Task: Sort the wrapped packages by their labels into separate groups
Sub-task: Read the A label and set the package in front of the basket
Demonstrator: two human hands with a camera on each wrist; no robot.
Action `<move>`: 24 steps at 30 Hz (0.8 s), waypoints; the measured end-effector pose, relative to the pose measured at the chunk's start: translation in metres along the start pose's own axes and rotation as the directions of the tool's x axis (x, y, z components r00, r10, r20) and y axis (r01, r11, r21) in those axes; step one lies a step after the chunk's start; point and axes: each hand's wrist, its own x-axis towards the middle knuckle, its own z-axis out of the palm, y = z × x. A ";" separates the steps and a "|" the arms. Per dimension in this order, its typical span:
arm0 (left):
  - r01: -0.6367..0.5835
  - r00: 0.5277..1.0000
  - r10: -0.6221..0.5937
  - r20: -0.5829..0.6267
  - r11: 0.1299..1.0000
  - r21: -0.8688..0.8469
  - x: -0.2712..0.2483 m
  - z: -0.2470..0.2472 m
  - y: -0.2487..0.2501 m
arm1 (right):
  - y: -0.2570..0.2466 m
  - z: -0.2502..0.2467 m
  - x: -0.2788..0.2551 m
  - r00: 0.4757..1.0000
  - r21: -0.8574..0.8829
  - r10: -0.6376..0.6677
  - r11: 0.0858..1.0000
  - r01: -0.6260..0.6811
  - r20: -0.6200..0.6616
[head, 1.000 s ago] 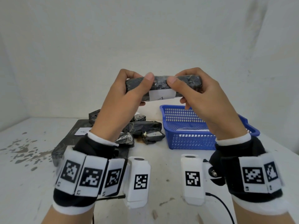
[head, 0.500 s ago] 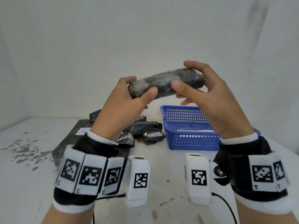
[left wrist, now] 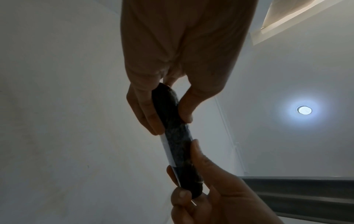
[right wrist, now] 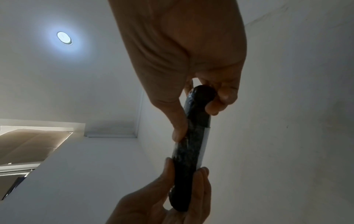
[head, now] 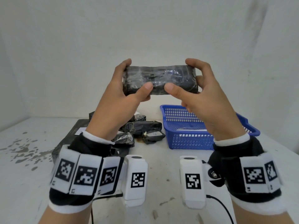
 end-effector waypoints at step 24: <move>0.002 1.000 -0.001 0.003 0.982 -0.187 0.005 -0.006 0.002 | 0.003 -0.012 0.006 0.998 0.118 0.020 0.993 -0.027 0.060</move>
